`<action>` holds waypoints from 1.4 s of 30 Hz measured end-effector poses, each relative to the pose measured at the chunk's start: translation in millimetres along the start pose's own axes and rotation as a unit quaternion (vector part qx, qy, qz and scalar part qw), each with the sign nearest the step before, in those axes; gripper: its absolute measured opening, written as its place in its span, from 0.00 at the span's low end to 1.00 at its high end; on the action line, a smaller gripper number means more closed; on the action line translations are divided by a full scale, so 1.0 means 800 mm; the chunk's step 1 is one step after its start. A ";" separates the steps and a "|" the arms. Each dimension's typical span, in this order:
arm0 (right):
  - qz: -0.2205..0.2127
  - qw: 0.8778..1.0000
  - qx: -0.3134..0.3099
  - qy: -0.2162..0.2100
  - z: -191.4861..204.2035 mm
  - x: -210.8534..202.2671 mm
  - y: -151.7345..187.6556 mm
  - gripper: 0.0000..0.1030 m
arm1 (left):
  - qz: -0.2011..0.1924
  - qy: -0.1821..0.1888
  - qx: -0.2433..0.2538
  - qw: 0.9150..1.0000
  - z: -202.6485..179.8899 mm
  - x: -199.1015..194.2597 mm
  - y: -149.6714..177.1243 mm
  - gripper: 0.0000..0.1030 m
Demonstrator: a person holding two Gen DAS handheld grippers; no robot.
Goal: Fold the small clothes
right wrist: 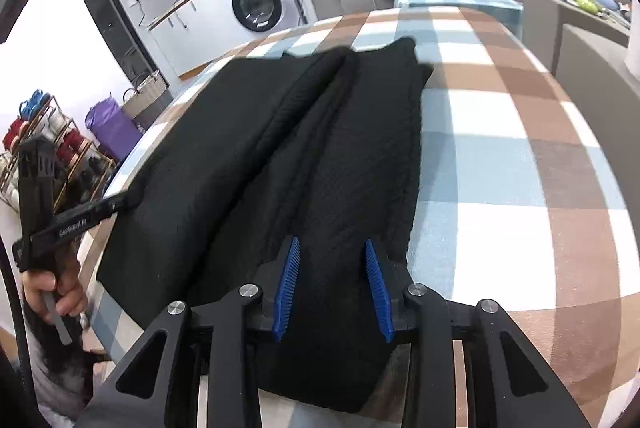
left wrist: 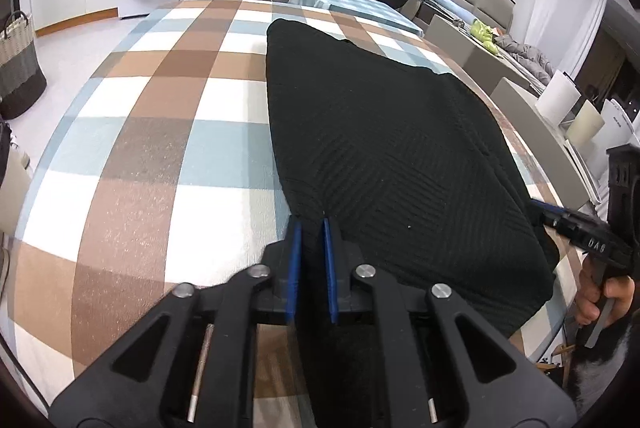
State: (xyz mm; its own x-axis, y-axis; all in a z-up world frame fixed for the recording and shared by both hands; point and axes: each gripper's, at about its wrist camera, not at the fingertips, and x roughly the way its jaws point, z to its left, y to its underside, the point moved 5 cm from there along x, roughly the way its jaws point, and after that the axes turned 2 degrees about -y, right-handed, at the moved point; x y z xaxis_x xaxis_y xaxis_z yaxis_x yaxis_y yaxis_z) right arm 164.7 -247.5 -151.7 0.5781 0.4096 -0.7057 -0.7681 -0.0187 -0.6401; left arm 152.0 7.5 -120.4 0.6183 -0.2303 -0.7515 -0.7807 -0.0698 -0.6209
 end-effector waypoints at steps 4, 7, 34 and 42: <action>-0.037 0.999 -0.004 -0.015 0.005 -0.014 -0.015 0.34 | -0.002 -0.008 0.007 1.000 -0.002 -0.004 -0.002 0.13; -0.023 0.999 -0.007 -0.037 0.013 0.002 -0.025 0.34 | -0.009 -0.009 0.011 1.000 -0.003 -0.010 -0.002 0.23; -0.009 0.999 0.034 -0.041 -0.006 0.044 -0.041 0.19 | -0.013 0.002 0.024 1.000 -0.028 -0.023 0.006 0.57; -0.010 0.999 0.026 -0.043 0.001 0.032 -0.032 0.14 | 0.016 0.011 0.043 0.999 -0.042 -0.001 0.019 0.60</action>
State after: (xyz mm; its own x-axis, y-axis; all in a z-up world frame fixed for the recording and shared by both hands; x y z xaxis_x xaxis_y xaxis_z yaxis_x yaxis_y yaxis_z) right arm 198.7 -235.8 -153.2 0.5690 0.4856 -0.6637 -0.7719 0.0372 -0.6346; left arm 136.8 -26.3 -121.4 0.5894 -0.2529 -0.7673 -0.7893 0.0221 -0.6136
